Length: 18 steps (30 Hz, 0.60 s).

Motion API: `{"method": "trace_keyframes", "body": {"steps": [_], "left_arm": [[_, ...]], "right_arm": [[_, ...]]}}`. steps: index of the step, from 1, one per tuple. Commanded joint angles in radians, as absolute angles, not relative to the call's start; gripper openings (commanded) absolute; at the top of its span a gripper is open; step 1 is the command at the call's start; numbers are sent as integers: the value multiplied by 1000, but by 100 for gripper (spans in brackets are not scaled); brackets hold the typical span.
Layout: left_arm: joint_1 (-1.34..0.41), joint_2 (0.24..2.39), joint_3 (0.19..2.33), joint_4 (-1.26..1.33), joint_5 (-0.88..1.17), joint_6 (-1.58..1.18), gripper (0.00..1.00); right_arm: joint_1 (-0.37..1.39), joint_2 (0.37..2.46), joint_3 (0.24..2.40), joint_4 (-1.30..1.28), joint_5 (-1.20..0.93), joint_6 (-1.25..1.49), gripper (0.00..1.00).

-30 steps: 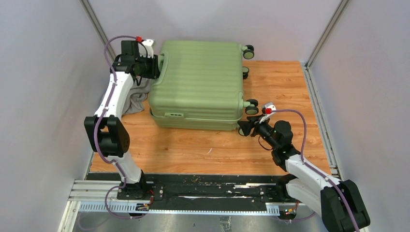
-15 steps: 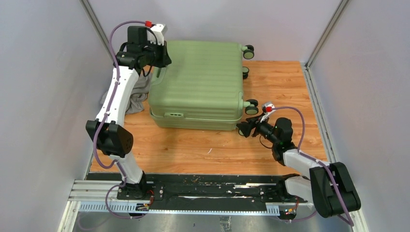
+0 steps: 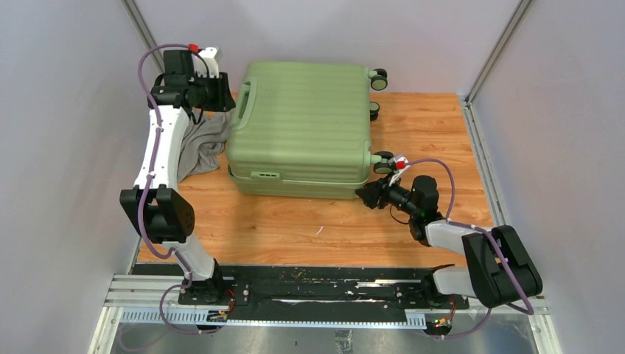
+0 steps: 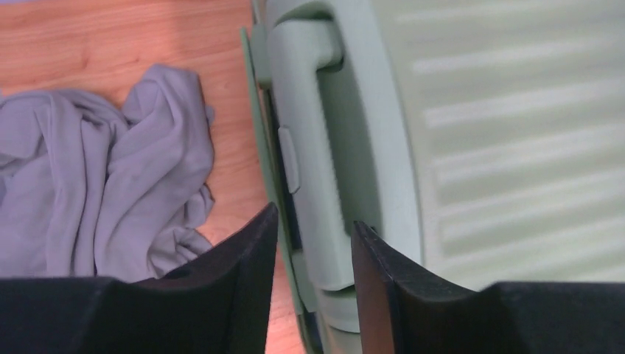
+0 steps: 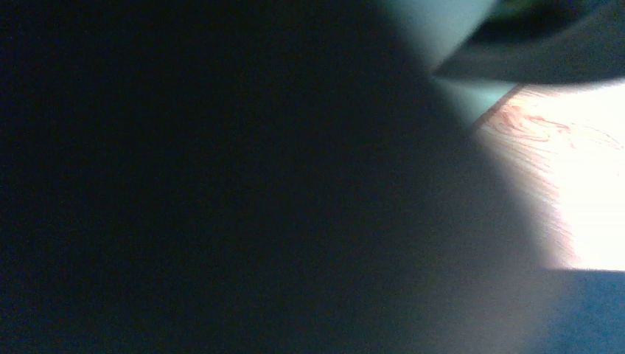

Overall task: Pack the luggage
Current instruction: Zip the luggage at the center of the board.

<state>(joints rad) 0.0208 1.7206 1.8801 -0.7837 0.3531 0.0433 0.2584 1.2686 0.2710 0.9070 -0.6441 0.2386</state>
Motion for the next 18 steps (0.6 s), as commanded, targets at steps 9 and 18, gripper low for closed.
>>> {"method": "trace_keyframes", "body": {"steps": [9,18], "left_arm": [[38,1800,1799,-801,465,63,56],[31,1806,1857,-751,416,54,9]], "right_arm": [[344,1323,289,1049,-587,250,19],[368,1229,246,979,-481,229,0]]}}
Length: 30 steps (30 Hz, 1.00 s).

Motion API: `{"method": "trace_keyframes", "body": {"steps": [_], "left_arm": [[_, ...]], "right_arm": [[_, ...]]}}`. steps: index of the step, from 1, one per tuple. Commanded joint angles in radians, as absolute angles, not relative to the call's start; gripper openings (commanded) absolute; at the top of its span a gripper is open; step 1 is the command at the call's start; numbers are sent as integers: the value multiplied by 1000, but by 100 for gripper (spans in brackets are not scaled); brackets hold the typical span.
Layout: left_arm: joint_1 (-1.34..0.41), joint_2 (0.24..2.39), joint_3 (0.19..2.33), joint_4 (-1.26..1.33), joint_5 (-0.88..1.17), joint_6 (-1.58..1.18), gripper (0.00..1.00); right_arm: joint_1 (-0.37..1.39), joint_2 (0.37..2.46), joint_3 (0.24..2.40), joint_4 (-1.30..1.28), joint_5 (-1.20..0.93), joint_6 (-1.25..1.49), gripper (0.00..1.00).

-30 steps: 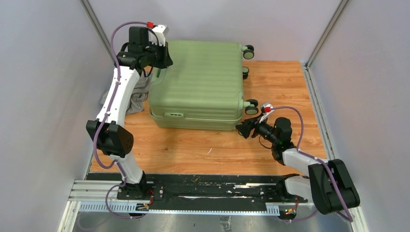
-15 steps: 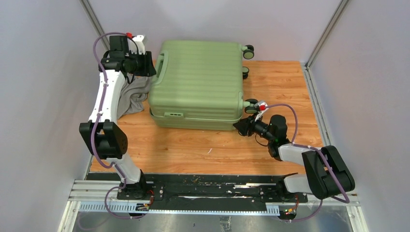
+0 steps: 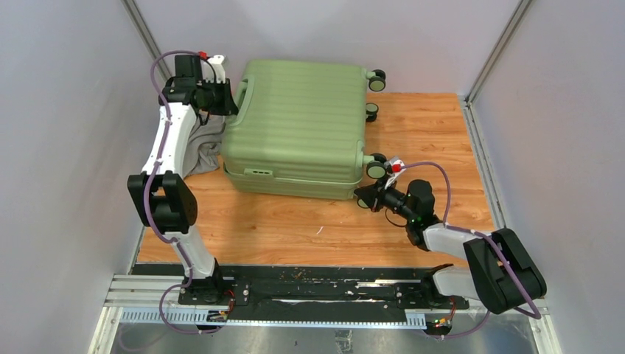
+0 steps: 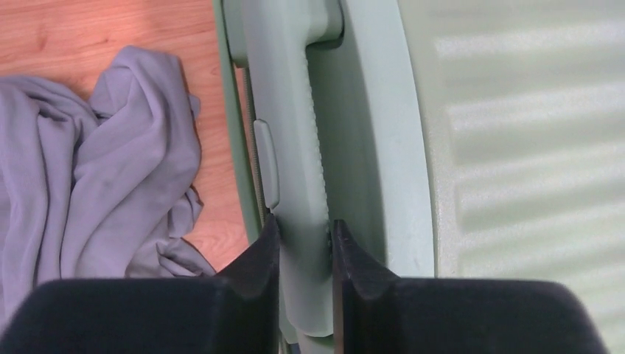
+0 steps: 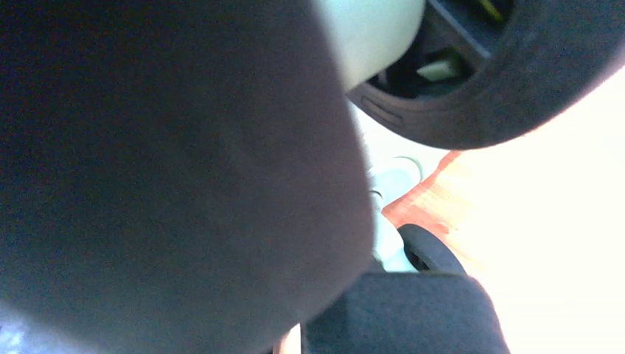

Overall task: Pack the luggage
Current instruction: Zip the luggage at the center of the board.

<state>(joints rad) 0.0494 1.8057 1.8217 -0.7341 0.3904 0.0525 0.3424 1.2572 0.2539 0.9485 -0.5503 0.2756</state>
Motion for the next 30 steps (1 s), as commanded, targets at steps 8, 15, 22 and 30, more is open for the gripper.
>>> {"method": "trace_keyframes", "body": {"steps": [8,15,22,30], "left_arm": [[-32,1768,1918,-742,442,7,0],[-30,1708,1966,-747,466,-25,0],[92,1582,1790,-801,468,93,27],[280,1441,1514,-801,515,191,43]], "right_arm": [[380,1258,205,1047,-439,273,0],[380,1214,171,1041,-384,315,2],[501,1034,95,951,-256,461,39],[711,1083,184,953,-101,512,69]]}}
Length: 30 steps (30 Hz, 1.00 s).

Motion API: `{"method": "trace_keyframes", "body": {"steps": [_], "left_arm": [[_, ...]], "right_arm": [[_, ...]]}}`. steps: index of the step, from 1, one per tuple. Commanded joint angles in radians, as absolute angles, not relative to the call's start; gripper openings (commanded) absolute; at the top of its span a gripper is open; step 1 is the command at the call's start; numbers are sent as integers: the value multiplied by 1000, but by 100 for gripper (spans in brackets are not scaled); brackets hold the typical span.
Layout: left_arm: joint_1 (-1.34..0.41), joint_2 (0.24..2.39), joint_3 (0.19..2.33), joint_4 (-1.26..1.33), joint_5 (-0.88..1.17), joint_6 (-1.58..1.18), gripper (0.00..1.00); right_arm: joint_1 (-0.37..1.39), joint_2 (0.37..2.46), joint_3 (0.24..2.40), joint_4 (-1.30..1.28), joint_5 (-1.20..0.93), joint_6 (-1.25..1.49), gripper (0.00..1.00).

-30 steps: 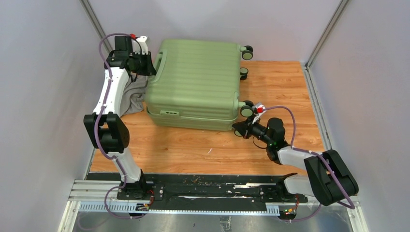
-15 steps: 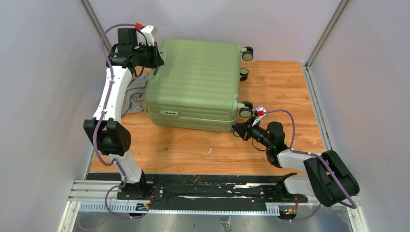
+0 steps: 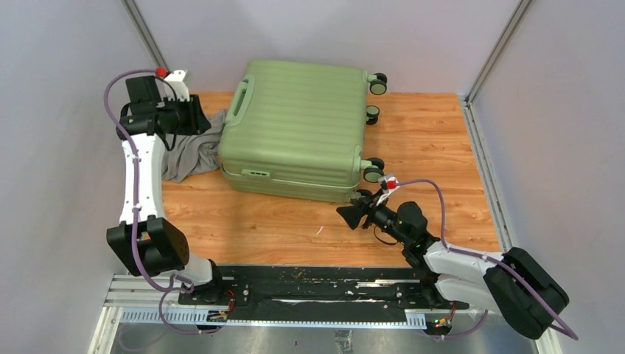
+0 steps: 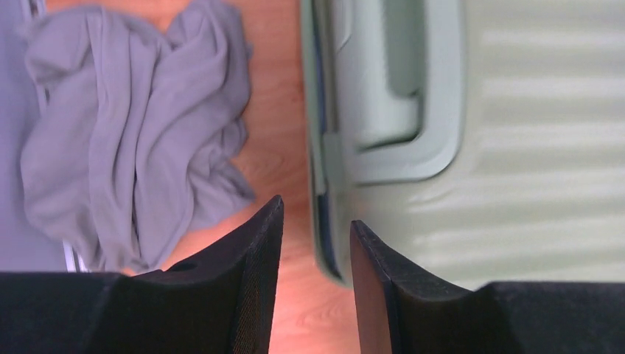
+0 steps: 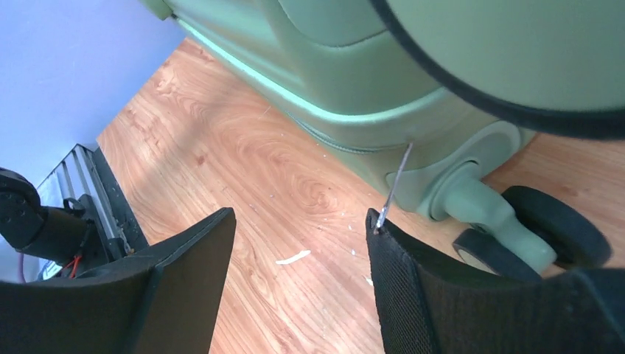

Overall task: Pack the luggage
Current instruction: Zip the luggage at the center of the board.

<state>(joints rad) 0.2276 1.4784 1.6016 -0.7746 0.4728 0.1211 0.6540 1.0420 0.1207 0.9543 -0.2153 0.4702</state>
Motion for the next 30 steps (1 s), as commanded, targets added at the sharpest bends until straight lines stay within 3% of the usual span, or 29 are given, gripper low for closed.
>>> {"method": "trace_keyframes", "body": {"steps": [1,5,12,21,30], "left_arm": [[293,1435,1482,-801,516,206,44],[301,1431,1377,-786,488,278,45],[300,1456,1238,-754,540,355,51],[298,1422,1103,-667,716,402,57],[251,1401,1124,-625,814,332,59]], "right_arm": [[713,1098,203,955,-82,512,69],[701,1112,295,932,42,496,71],[550,1079,458,843,-58,513,72],[397,1028,474,831,-101,591,72],[354,1075,595,816,-153,616,71]]}}
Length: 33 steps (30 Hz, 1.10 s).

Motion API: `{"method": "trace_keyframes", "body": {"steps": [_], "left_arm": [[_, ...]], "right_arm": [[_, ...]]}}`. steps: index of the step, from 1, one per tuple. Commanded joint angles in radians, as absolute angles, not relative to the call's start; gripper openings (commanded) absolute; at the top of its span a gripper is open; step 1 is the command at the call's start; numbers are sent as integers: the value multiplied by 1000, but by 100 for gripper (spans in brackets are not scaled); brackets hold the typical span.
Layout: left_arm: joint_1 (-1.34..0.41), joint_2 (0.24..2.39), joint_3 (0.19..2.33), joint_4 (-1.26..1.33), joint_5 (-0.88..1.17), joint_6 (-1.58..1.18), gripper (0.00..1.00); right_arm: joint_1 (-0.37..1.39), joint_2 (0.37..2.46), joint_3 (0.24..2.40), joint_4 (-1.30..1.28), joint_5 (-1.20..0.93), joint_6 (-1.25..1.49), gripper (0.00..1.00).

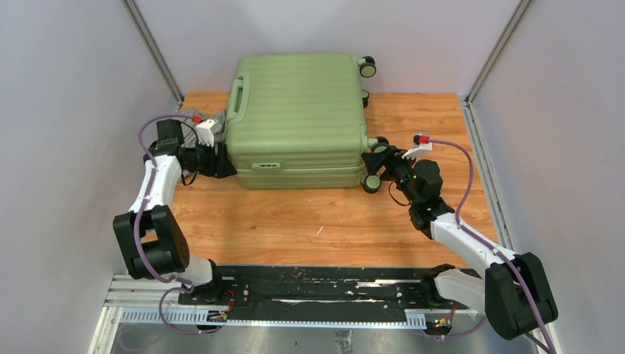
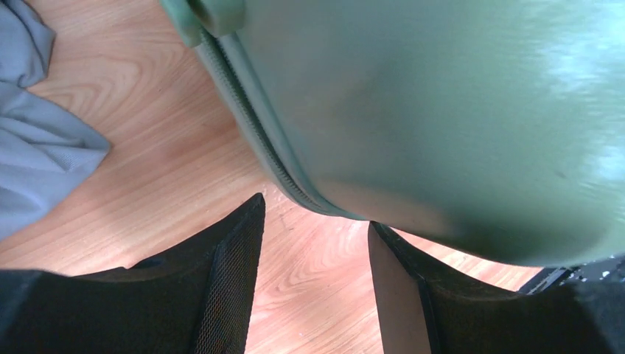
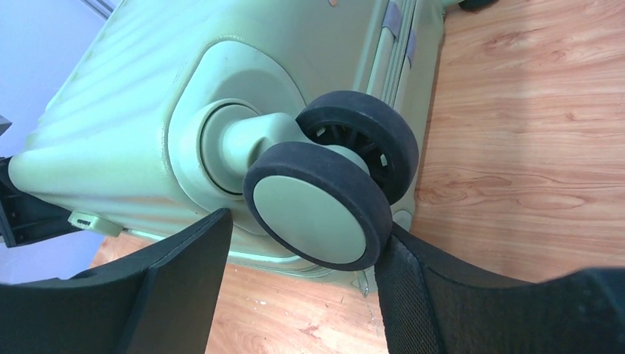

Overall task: Pack the luggage
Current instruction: Zip the luggage at the center of the board.

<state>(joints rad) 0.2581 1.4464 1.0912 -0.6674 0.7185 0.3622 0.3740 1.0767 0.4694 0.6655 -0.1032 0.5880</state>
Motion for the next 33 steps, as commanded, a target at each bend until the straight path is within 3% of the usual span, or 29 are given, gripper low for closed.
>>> {"method": "trace_keyframes", "body": {"steps": [1,11,17,27,33], "left_arm": [[256,1385,1135,-625,820,327,59],[400,1371,1188,-380,700,38,59],[396,1500,1214,-202,688,-179,60],[312,1684,1342,-158,718,-254,65],[278,1712,1347,-143,693,-254,69]], "right_arm": [[350,1075,609,807,-157,615,70],[325,1032,586,743,-184,592,69],[325,907,458,634,-207,534,69],[325,633,245,431,-206,476,68],[325,608,213,401,-217,472,68]]}}
